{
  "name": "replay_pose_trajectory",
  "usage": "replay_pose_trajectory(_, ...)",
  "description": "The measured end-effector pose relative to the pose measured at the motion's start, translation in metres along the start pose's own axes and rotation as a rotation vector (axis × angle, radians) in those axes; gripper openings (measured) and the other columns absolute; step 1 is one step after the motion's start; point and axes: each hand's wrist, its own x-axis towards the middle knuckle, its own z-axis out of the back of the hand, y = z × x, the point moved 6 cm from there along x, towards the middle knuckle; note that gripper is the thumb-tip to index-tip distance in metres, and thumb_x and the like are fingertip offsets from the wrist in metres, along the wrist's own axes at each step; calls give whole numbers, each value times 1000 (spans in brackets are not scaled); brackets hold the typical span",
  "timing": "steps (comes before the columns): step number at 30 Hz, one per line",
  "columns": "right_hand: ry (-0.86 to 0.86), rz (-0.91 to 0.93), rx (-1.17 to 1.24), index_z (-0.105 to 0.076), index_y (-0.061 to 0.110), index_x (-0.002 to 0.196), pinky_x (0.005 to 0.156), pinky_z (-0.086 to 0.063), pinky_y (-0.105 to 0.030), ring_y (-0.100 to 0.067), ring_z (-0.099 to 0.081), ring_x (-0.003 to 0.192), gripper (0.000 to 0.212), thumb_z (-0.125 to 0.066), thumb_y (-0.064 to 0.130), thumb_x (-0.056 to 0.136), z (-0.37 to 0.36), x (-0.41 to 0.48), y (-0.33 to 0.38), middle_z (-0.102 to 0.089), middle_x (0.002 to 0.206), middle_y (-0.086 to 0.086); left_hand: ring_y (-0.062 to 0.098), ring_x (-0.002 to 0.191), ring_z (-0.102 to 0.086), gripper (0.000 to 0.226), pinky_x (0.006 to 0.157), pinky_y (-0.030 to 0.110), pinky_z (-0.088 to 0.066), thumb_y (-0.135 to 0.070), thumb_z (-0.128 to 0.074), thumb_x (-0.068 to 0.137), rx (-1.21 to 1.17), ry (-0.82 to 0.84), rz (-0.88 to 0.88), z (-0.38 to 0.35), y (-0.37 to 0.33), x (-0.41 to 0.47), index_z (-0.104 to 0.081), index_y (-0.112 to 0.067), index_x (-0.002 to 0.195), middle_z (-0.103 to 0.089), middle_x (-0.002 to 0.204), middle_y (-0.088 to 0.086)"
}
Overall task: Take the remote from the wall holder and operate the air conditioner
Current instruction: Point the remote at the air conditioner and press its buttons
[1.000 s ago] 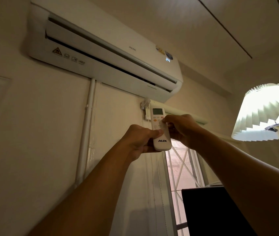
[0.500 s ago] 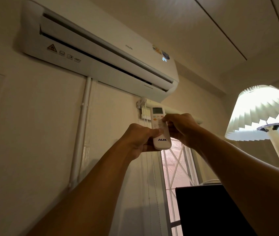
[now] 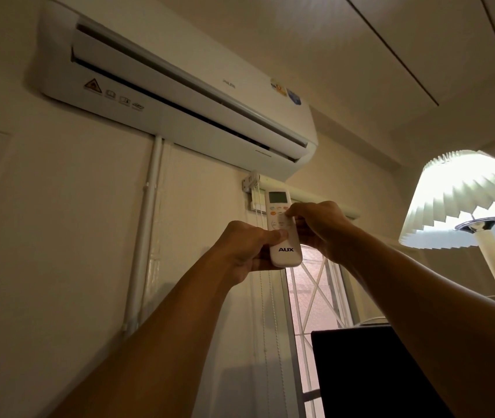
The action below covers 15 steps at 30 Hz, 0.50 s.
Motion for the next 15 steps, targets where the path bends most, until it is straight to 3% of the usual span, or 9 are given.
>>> replay_pose_trajectory(6,16,-8,-48,-61,-1,103,74,-60,-36,-27,-72,84,23,-61,16,88,-1,2,-7,-71,96,-14,29,80,-71,28,65,39,-62,-11,-70,82,37,-32,1,2,3,-4,-59,-1,106,-71,94,16)
replay_pose_trajectory(10,53,19,-176,-63,-3,105,55,-56,-24,-20,-70,71,33,-63,24,87,-13,-2,-11,-70,86,-10,23,73,-70,23,57,33,-60,-13,-71,81,186,-101,-29,13,13,-6,-59,-4,99,-69,93,10)
replay_pose_trajectory(12,51,24,-251,-63,-2,104,53,-55,-23,-19,-69,69,38,-66,31,84,-22,-3,-15,-69,85,-10,25,78,-70,20,62,34,-61,-17,-71,81,302,-145,-68,21,19,-7,-61,-5,94,-68,95,9)
replay_pose_trajectory(15,11,8,-330,-63,1,102,62,-61,-31,-25,-73,76,49,-75,41,74,-37,-3,-26,-71,92,-13,29,90,-71,27,78,42,-60,-22,-70,82,445,-209,-93,31,30,-12,-65,-2,99,-70,98,10)
